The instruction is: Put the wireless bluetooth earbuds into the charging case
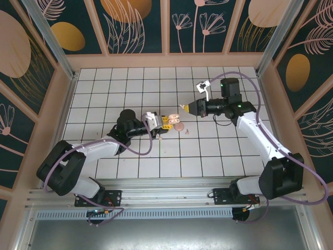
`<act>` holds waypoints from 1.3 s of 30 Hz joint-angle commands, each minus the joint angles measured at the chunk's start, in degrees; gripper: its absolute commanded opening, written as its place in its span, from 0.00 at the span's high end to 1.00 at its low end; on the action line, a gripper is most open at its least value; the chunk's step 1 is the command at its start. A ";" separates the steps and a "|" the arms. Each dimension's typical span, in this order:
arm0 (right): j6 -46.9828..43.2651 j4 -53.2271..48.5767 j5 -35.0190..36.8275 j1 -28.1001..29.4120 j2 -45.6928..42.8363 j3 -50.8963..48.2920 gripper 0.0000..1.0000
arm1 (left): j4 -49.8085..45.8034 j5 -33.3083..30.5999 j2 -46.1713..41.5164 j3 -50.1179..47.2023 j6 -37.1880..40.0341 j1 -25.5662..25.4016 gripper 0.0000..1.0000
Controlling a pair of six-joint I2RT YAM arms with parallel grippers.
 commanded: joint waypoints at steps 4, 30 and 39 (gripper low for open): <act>-3.47 -10.40 -2.08 -0.23 -3.33 1.88 0.82 | 2.25 1.32 0.00 0.31 -1.24 -0.29 0.87; -0.25 -16.49 -2.23 4.82 1.37 3.11 0.84 | -3.79 -0.87 -1.91 1.60 5.66 -0.24 0.87; -0.16 -17.51 -1.00 5.52 3.53 3.82 0.85 | -4.48 -1.20 -2.90 1.57 6.97 -0.25 0.87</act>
